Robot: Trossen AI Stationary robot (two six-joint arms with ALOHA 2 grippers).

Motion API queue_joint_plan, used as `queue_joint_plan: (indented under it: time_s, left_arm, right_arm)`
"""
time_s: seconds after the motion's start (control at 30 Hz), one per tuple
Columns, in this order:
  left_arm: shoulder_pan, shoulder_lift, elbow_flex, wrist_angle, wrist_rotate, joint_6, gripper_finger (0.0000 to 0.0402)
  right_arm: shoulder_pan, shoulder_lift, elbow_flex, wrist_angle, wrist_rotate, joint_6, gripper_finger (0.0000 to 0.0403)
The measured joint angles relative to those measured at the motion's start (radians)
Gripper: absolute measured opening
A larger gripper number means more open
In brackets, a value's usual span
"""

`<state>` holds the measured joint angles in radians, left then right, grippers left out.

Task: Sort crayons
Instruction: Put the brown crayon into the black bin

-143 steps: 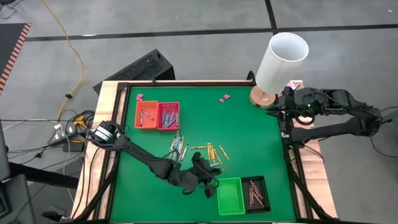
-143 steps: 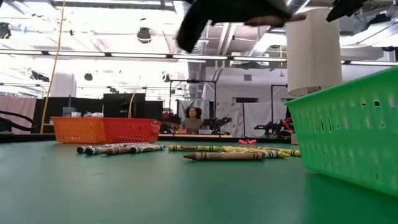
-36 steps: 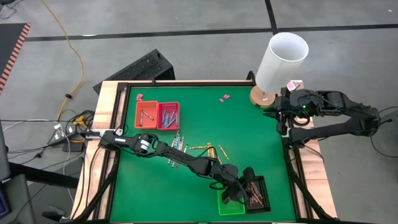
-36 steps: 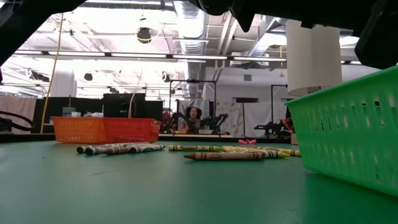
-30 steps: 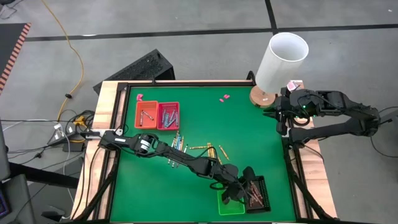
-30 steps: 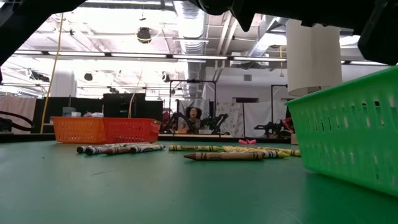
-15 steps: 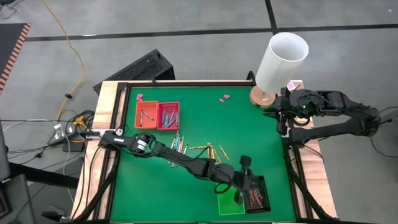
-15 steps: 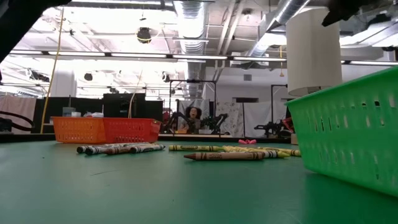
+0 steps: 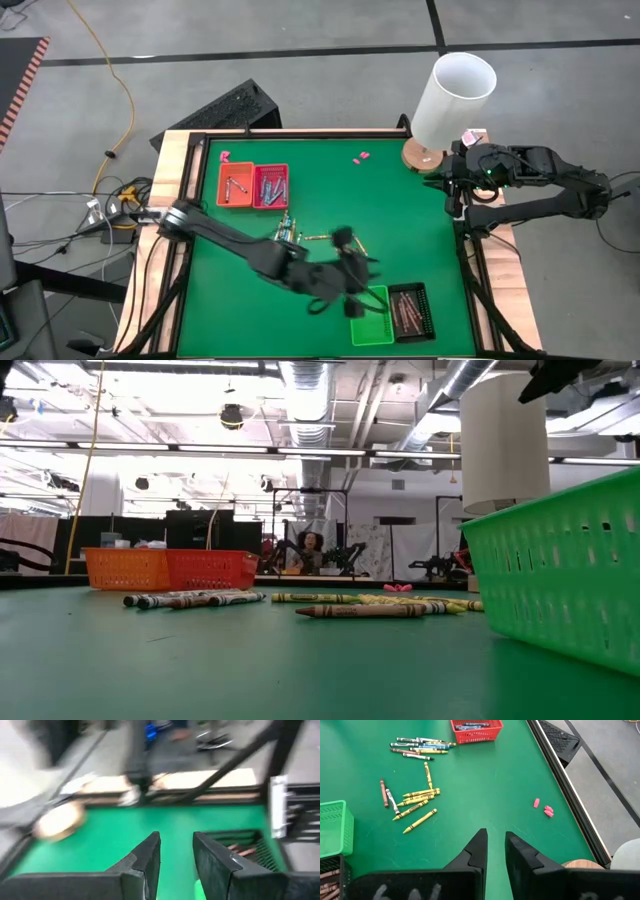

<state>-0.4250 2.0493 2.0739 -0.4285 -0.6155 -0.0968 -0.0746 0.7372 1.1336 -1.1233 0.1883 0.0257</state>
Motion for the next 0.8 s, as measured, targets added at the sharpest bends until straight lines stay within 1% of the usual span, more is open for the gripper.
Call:
queue_joint_plan:
  time_s: [0.1, 0.17, 0.27, 0.37, 0.43, 0.47, 0.53, 0.8]
  left_arm:
    - [-0.027, -0.103, 0.0, -0.207, -0.17, -0.135, 0.0105]
    - [-0.042, -0.167, 0.0, -0.353, -0.235, -0.294, 0.0105]
    - [-0.05, -0.22, 0.002, -0.601, -0.262, -0.606, 0.0105]
    - [-0.061, -0.205, -0.003, -0.885, -0.25, -0.933, 0.0105]
    - [-0.066, -0.186, -0.035, -1.008, -0.217, -1.122, 0.0105]
    - [-0.067, -0.184, -0.063, -1.032, -0.195, -1.185, 0.0105]
    - [-0.068, -0.186, -0.141, -1.001, -0.13, -1.228, 0.0105]
    - [-0.043, -0.199, -0.479, -0.613, 0.068, -1.198, 0.0105]
  right_arm:
    - [0.0, 0.0, 0.0, 0.0, 0.0, 0.0, 0.0068]
    - [0.0, 0.0, 0.0, 0.001, 0.0, 0.0, 0.0068]
    - [0.0, 0.0, 0.0, 0.002, 0.0, 0.0, 0.0068]
    - [0.0, 0.0, 0.0, 0.003, 0.0, 0.0, 0.0068]
    - [0.0, 0.0, 0.0, 0.003, 0.0, 0.0, 0.0068]
    - [0.0, 0.0, 0.0, 0.004, 0.0, 0.0, 0.0068]
    - [0.0, 0.0, 0.0, 0.006, 0.0, 0.001, 0.0068]
    - [0.0, 0.0, 0.0, 0.007, -0.001, 0.011, 0.0068]
